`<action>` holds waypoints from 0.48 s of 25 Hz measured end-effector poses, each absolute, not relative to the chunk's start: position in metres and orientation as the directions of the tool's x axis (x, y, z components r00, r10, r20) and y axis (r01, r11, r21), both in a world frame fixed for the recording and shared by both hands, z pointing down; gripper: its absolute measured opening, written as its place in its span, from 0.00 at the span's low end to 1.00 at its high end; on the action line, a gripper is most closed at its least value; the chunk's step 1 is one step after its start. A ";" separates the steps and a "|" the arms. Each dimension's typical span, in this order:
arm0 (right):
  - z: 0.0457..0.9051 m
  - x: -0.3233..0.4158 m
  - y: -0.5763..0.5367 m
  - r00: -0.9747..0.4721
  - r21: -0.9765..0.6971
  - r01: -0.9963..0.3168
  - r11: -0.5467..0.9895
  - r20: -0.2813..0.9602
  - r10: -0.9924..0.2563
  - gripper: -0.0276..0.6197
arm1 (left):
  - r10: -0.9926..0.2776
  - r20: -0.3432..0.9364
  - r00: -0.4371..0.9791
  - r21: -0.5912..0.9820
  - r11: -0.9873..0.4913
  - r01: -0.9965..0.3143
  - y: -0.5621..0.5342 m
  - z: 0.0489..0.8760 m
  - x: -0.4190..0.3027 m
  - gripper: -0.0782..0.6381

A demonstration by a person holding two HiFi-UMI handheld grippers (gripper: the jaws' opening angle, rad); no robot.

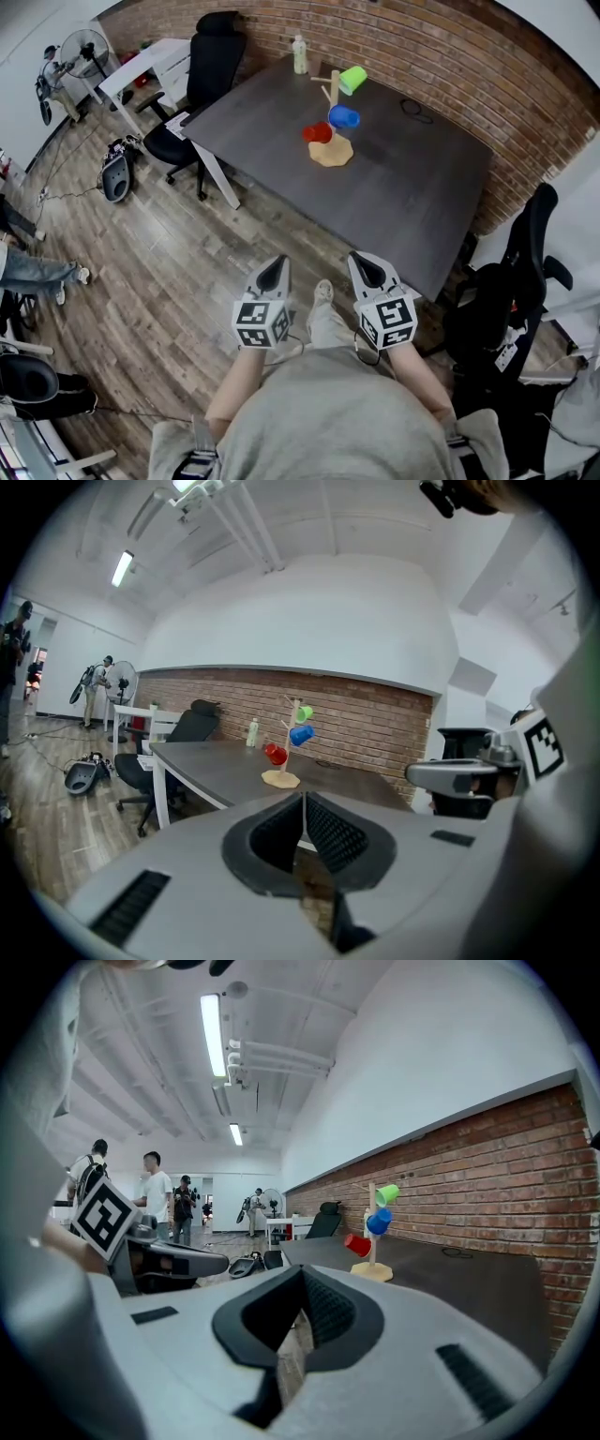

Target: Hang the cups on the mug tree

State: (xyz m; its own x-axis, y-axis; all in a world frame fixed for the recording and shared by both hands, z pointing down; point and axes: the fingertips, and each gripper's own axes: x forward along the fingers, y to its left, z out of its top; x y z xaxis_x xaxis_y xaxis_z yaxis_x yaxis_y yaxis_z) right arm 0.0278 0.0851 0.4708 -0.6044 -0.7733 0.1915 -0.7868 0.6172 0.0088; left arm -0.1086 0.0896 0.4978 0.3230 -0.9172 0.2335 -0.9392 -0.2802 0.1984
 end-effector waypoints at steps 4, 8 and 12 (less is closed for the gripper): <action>0.475 0.031 0.087 -0.596 -0.001 -0.794 0.608 0.202 -0.777 0.04 | -0.914 0.239 0.329 0.193 -0.287 -0.938 0.091 0.498 -0.107 0.13; 0.475 0.033 0.087 -0.587 0.008 -0.799 0.601 0.208 -0.783 0.04 | -0.910 0.242 0.335 0.193 -0.294 -0.936 0.091 0.499 -0.106 0.13; 0.474 0.035 0.086 -0.582 0.010 -0.803 0.596 0.208 -0.786 0.04 | -0.908 0.242 0.341 0.193 -0.299 -0.934 0.090 0.498 -0.105 0.13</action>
